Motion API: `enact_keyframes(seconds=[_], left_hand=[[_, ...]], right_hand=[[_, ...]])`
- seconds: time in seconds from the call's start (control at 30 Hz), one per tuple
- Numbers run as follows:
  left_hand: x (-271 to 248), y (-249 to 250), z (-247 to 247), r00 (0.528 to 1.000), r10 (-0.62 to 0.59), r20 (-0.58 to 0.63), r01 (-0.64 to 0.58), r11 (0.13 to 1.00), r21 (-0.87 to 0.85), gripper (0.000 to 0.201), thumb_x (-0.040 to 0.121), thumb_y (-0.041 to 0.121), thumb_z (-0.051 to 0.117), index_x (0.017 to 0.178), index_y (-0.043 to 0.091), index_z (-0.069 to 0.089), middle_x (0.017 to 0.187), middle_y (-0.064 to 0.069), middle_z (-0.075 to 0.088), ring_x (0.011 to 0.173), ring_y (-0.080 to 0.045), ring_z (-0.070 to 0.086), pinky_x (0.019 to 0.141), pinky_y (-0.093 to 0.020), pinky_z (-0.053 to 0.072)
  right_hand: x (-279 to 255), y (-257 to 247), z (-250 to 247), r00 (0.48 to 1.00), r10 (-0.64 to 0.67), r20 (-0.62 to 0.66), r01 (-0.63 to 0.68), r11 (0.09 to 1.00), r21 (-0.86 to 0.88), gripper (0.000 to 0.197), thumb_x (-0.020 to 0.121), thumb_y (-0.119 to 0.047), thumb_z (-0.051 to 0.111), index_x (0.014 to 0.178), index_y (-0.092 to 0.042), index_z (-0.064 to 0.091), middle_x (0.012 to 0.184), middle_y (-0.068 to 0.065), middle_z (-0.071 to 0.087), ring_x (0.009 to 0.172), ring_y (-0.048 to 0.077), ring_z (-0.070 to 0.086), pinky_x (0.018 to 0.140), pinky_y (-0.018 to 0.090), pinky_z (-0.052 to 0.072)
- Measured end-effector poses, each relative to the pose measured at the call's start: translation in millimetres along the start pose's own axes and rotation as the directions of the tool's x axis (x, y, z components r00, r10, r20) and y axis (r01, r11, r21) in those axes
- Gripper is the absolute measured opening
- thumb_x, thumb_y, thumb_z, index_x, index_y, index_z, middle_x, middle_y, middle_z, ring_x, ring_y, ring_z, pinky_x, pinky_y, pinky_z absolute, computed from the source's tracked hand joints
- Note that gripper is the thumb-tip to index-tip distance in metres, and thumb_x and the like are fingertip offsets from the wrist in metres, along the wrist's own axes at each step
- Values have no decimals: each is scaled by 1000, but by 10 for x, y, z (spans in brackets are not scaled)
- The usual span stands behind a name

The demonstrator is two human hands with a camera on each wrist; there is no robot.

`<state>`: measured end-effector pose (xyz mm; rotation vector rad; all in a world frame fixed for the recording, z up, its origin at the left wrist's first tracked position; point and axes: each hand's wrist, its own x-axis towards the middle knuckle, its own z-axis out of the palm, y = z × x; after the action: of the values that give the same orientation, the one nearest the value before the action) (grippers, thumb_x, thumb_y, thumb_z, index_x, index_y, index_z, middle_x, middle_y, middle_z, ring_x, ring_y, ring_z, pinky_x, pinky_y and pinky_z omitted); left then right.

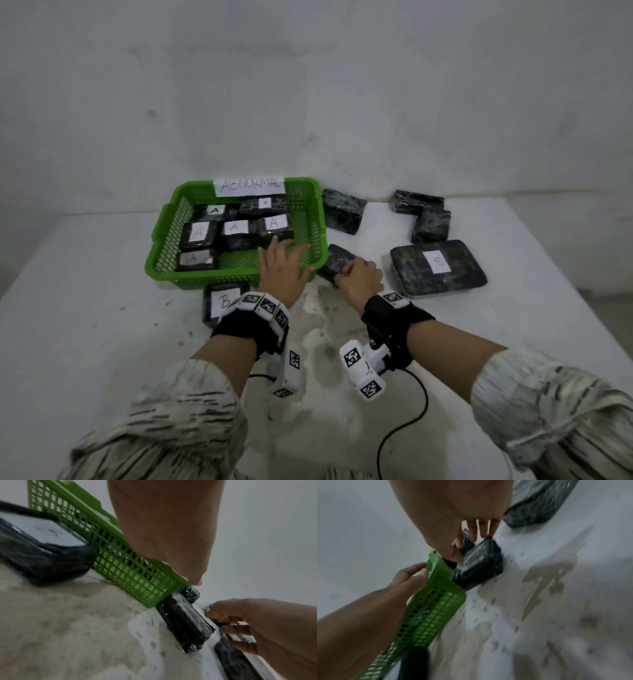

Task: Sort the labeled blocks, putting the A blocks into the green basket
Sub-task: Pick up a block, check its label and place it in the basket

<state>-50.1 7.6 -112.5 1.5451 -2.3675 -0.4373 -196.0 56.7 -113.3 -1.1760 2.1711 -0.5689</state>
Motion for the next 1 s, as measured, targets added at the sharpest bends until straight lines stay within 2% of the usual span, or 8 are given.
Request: enact_keyframes(seconds=[0.17, 0.27, 0.37, 0.47, 0.6, 0.73, 0.87, 1.0], left_hand=[[13, 163, 273, 979, -81, 189, 45, 981, 191, 62, 92, 59, 16, 149, 36, 8, 156, -4, 17, 146, -27, -3, 113, -52, -10], [28, 115, 277, 974, -89, 211, 35, 969, 246, 63, 91, 63, 15, 148, 38, 4, 156, -2, 17, 146, -27, 0, 114, -51, -7], [20, 124, 244, 969, -95, 229, 34, 966, 256, 88, 72, 77, -17, 148, 39, 4, 154, -2, 21, 146, -28, 4, 115, -51, -5], [52, 182, 179, 946, -136, 293, 71, 972, 222, 64, 91, 64, 17, 148, 38, 4, 156, -5, 17, 146, -29, 1, 114, -51, -7], [91, 207, 104, 919, -155, 362, 102, 982, 161, 63, 95, 55, 29, 148, 37, 2, 158, -4, 10, 146, -28, -4, 114, -50, -11], [83, 264, 8, 895, -167, 413, 142, 986, 91, 58, 96, 56, 25, 148, 39, 5, 158, -7, 7, 146, -26, -7, 113, -49, -12], [113, 349, -112, 924, -196, 329, 274, 938, -212, 51, 99, 49, 24, 145, 30, 25, 153, -13, 21, 145, -26, 12, 115, -49, -7], [91, 493, -304, 936, -125, 329, 327, 656, -681, 53, 99, 40, 34, 144, 14, 27, 146, -11, 39, 132, -26, 41, 106, -34, 30]], right_hand=[[184, 256, -218, 979, -203, -24, 188, 941, -281, 64, 85, -34, 65, 141, -19, 38, 145, 12, 28, 132, 36, 28, 107, 43, 31], [340, 330, -156, 970, -224, 94, 242, 927, -288, 84, 84, -41, 69, 151, -31, 19, 159, 8, 10, 143, 34, 15, 113, 47, 26], [421, 329, -95, 958, -209, 197, 262, 915, -307, 84, 87, -41, 65, 152, -34, 13, 161, 9, 4, 145, 35, 14, 113, 49, 28], [425, 313, -56, 963, -179, 201, 241, 904, -352, 70, 93, -34, 57, 152, -29, 19, 149, 19, 28, 134, 40, 28, 107, 44, 33], [406, 352, -25, 993, -70, 94, 57, 989, 134, 55, 94, -33, 50, 145, -20, 35, 135, 22, 48, 121, 39, 46, 102, 45, 40], [245, 316, -182, 984, 92, 154, -178, 599, 781, 29, 95, -33, 41, 102, -11, 58, 96, 14, 63, 83, 23, 57, 68, 32, 46], [74, 315, -312, 944, 0, 331, -309, 363, 879, 36, 96, -34, 35, 104, -10, 61, 100, 14, 64, 86, 29, 60, 62, 31, 45], [-58, 191, -385, 913, -146, 382, -323, 312, 893, 41, 96, -29, 31, 113, -8, 61, 105, 16, 66, 93, 32, 62, 78, 40, 50]])
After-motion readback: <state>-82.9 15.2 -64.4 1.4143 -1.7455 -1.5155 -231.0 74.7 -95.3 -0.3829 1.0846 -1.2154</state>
